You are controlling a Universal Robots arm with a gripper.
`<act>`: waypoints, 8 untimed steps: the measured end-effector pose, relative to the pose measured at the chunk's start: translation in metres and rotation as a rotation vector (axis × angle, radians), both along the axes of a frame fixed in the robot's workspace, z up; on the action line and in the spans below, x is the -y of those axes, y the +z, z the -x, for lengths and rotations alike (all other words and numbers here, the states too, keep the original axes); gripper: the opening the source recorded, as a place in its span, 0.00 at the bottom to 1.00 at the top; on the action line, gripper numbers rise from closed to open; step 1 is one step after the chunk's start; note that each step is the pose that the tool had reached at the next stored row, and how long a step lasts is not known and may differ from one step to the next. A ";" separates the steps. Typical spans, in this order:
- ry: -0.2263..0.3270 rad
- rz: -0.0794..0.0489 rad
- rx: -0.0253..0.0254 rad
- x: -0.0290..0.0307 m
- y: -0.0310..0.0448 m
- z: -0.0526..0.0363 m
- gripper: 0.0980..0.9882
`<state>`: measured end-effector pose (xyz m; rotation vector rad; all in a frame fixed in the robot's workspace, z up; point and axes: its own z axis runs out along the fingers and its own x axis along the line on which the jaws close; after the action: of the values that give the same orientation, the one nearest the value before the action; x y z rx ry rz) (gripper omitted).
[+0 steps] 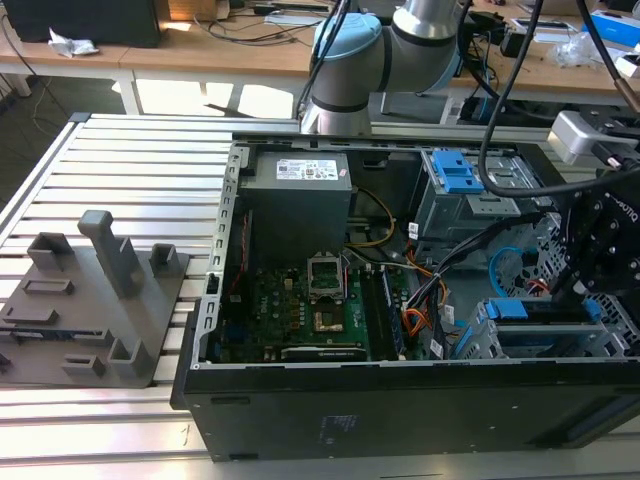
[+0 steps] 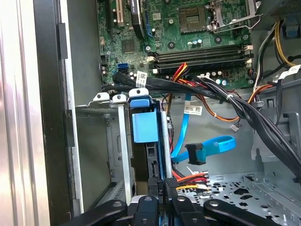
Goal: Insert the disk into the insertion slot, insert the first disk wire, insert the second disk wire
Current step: 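Insert the first disk wire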
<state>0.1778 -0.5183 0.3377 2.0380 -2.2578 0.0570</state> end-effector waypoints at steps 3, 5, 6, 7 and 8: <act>0.000 -0.004 0.0001 0.0003 -0.0010 -0.0006 0.08; 0.000 -0.010 0.0001 0.0006 -0.0009 -0.0007 0.08; 0.000 -0.011 0.0000 0.0007 -0.0009 -0.0007 0.08; 0.000 -0.012 0.0001 0.0010 -0.0009 -0.0008 0.08; 0.000 -0.013 0.0001 0.0017 -0.0009 -0.0007 0.08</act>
<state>0.1785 -0.5200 0.3368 2.0447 -2.2643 0.0421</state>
